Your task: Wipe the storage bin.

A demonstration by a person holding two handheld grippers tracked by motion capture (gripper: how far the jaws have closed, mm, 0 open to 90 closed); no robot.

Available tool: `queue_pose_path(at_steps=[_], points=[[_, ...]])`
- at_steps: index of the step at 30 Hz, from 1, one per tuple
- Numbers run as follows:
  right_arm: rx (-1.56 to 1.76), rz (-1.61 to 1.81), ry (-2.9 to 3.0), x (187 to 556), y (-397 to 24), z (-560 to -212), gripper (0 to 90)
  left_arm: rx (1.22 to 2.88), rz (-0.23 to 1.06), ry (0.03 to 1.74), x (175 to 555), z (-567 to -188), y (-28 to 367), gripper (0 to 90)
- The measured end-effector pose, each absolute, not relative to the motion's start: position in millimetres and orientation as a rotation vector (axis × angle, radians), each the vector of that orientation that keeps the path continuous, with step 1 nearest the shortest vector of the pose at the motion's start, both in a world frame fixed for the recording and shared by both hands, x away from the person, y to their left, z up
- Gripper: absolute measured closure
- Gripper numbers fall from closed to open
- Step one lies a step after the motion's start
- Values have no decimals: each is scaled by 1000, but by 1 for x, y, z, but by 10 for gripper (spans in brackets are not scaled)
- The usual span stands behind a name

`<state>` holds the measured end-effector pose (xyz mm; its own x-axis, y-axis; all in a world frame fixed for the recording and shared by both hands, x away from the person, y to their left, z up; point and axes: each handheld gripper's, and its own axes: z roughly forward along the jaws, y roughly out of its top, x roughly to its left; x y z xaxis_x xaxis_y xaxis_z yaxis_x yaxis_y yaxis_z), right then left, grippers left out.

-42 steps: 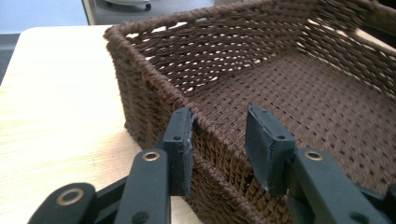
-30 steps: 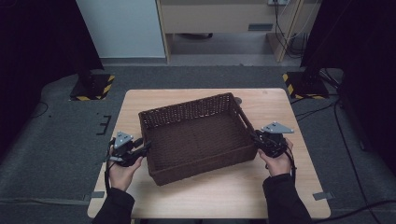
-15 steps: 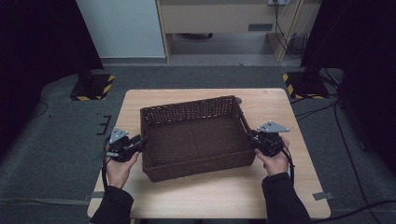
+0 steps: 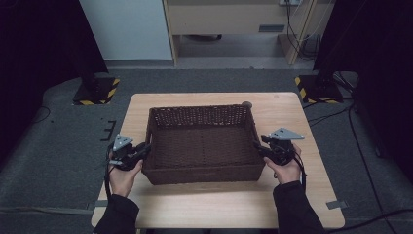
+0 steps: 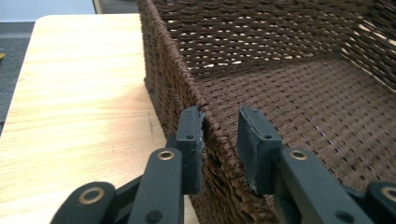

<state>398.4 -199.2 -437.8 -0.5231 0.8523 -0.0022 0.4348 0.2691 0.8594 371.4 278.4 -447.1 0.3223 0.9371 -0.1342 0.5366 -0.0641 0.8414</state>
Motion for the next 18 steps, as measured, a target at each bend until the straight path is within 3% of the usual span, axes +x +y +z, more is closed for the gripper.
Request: queue_pose_path(at_steps=[9, 15, 18], points=[[1149, 1147, 2108, 398, -193, -443, 698, 1748, 607, 1323, 368, -446, 279, 714], [1121, 1159, 2157, 380, -195, -440, 679, 1786, 593, 1320, 359, -442, 283, 697], [1119, 1179, 2112, 382, -195, -437, 583, 1811, 631, 1304, 364, -440, 281, 638]])
